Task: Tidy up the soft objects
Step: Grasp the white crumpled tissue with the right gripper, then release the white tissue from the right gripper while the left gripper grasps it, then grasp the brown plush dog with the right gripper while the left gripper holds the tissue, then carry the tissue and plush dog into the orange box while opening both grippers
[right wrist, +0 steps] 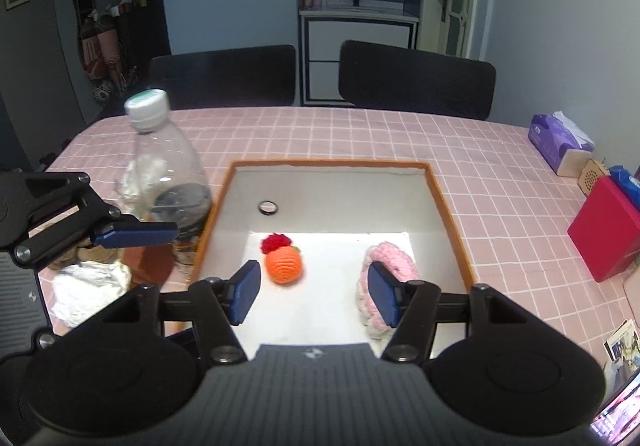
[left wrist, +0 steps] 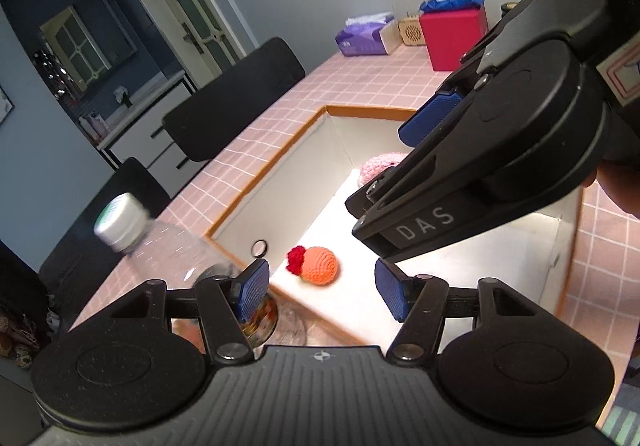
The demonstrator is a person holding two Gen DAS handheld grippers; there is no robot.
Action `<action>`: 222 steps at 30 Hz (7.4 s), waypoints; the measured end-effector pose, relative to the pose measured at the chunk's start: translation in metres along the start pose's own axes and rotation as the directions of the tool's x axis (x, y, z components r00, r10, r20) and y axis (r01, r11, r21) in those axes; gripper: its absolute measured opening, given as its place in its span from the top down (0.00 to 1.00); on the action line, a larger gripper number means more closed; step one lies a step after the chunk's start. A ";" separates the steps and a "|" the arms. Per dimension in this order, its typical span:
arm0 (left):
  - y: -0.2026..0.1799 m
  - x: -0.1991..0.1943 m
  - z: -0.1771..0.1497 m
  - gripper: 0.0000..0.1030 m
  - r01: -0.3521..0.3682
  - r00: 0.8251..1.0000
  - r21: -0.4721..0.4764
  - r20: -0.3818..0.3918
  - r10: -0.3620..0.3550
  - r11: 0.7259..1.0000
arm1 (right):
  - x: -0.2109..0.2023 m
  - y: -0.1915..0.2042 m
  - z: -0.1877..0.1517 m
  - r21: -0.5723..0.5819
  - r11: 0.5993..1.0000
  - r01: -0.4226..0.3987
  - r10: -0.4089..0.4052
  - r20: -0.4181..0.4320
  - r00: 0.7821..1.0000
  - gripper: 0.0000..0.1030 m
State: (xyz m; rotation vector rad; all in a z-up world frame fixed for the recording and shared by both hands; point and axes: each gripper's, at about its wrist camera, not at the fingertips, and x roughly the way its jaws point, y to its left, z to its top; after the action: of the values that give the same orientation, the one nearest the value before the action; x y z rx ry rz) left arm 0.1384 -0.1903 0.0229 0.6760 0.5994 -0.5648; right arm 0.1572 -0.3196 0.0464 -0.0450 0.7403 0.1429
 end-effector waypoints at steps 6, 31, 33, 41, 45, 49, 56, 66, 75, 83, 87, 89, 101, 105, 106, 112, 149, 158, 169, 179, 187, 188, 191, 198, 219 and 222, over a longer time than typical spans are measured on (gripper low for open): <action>0.012 -0.027 -0.024 0.30 -0.030 0.999 -0.018 0.026 0.031 0.999 | -0.022 0.034 -0.003 -0.071 0.993 -0.093 0.097 0.061 0.993 0.39; 0.113 -0.038 -0.188 0.30 -0.082 0.992 -0.259 -0.114 0.054 0.962 | 0.075 0.215 -0.041 -0.523 0.777 -0.349 0.294 -0.189 0.937 0.14; 0.115 -0.031 -0.197 0.30 -0.064 0.991 -0.273 -0.131 0.028 0.960 | 0.090 0.223 -0.042 -0.536 0.763 -0.363 0.286 -0.224 0.932 0.13; 0.126 -0.022 -0.228 0.30 -0.038 0.984 -0.310 -0.176 -0.018 0.950 | 0.132 0.237 -0.052 -0.515 0.759 -0.397 0.269 -0.307 0.913 0.15; 0.126 -0.025 -0.238 0.30 -0.023 0.984 -0.314 -0.176 -0.035 0.949 | 0.133 0.235 -0.056 -0.543 0.762 -0.352 0.225 -0.288 0.931 0.46; 0.122 -0.024 -0.238 0.30 -0.009 0.984 -0.317 -0.171 -0.047 0.948 | 0.128 0.224 -0.052 -0.501 0.783 -0.369 0.234 -0.312 0.921 0.78; 0.107 -0.043 -0.235 0.30 0.026 0.988 -0.297 -0.135 -0.069 0.955 | 0.092 0.213 -0.075 -0.415 0.765 -0.492 0.312 -0.430 0.847 0.81; 0.064 -0.080 -0.224 0.14 0.114 0.991 -0.110 -0.060 -0.121 0.987 | 0.059 0.200 -0.078 -0.436 0.766 -0.472 0.304 -0.402 0.864 0.44; 0.050 -0.053 -0.199 0.10 0.221 0.975 0.047 -0.051 -0.218 0.974 | 0.077 0.182 -0.075 -0.407 0.820 -0.403 0.218 -0.428 0.877 0.60; 0.047 -0.017 -0.191 0.06 0.291 0.952 0.131 -0.143 -0.272 0.948 | 0.098 0.180 -0.082 -0.357 0.812 -0.461 0.262 -0.484 0.835 0.81; 0.053 -0.002 -0.187 0.00 0.348 0.927 0.116 -0.190 -0.323 0.930 | 0.099 0.177 -0.081 -0.359 0.800 -0.480 0.274 -0.493 0.826 0.82; 0.059 0.009 -0.184 0.00 0.358 0.916 0.082 -0.224 -0.333 0.930 | 0.101 0.174 -0.080 -0.347 0.802 -0.487 0.284 -0.496 0.821 0.82; 0.058 0.003 -0.191 0.49 0.388 0.884 -0.082 -0.247 -0.396 0.918 | 0.106 0.175 -0.075 -0.333 0.806 -0.490 0.292 -0.496 0.818 0.80; 0.053 -0.005 -0.195 0.66 0.352 0.896 -0.163 -0.228 -0.382 0.922 | 0.103 0.177 -0.073 -0.338 0.807 -0.484 0.284 -0.497 0.820 0.79; 0.052 -0.008 -0.197 0.71 0.341 0.901 -0.177 -0.217 -0.374 0.923 | 0.099 0.176 -0.072 -0.338 0.808 -0.483 0.287 -0.489 0.823 0.79; 0.066 -0.026 -0.207 0.74 0.229 0.941 -0.249 -0.191 -0.279 0.941 | 0.076 0.183 -0.042 -0.335 0.825 -0.456 0.329 -0.371 0.868 0.60; 0.123 -0.061 -0.239 0.74 0.045 0.979 -0.540 -0.142 -0.144 0.841 | 0.018 0.198 -0.006 -0.231 0.885 -0.403 0.407 -0.031 0.913 0.81; 0.100 -0.088 -0.222 0.74 0.040 0.990 -0.531 -0.097 -0.107 0.846 | -0.050 0.143 -0.034 -0.246 0.896 -0.369 0.390 0.043 0.920 0.81; 0.075 -0.131 -0.150 0.74 0.123 0.992 -0.440 0.076 -0.100 0.890 | -0.110 0.049 -0.047 -0.156 0.963 -0.221 0.246 0.169 0.954 0.81; 0.044 -0.114 -0.047 0.74 0.248 0.960 -0.323 0.207 -0.187 0.914 | -0.109 -0.029 -0.046 -0.136 0.989 -0.060 0.072 0.082 0.994 0.81; 0.011 -0.036 0.014 0.74 0.265 0.964 -0.248 0.073 -0.255 0.932 | -0.060 -0.060 -0.049 -0.224 0.974 -0.030 0.005 -0.111 0.994 0.81; 0.006 -0.024 0.017 0.74 0.257 0.966 -0.230 0.036 -0.255 0.939 | -0.052 -0.062 -0.048 -0.222 0.974 -0.040 0.007 -0.144 0.990 0.81; -0.004 0.008 0.020 0.74 0.230 0.968 -0.202 -0.047 -0.245 0.952 | -0.035 -0.065 -0.049 -0.254 0.965 -0.059 0.005 -0.206 0.979 0.81; -0.004 0.044 0.021 0.74 0.209 0.967 -0.200 -0.106 -0.233 0.957 | 0.008 -0.051 -0.044 -0.327 0.941 -0.092 0.001 -0.269 0.963 0.81; -0.011 0.127 0.034 0.65 0.133 0.932 -0.190 -0.311 -0.188 0.973 | 0.068 -0.050 -0.037 -0.363 0.925 -0.114 -0.046 -0.404 0.913 0.74; -0.011 0.124 0.033 0.57 0.134 0.934 -0.194 -0.303 -0.190 0.972 | 0.067 -0.047 -0.038 -0.354 0.929 -0.104 -0.047 -0.395 0.918 0.69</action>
State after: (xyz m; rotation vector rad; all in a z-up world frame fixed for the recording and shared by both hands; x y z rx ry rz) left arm 0.2279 -0.2552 -0.0437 0.5615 1.0052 -0.5534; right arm 0.1880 -0.3621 -0.0272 -0.4353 1.1151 0.3074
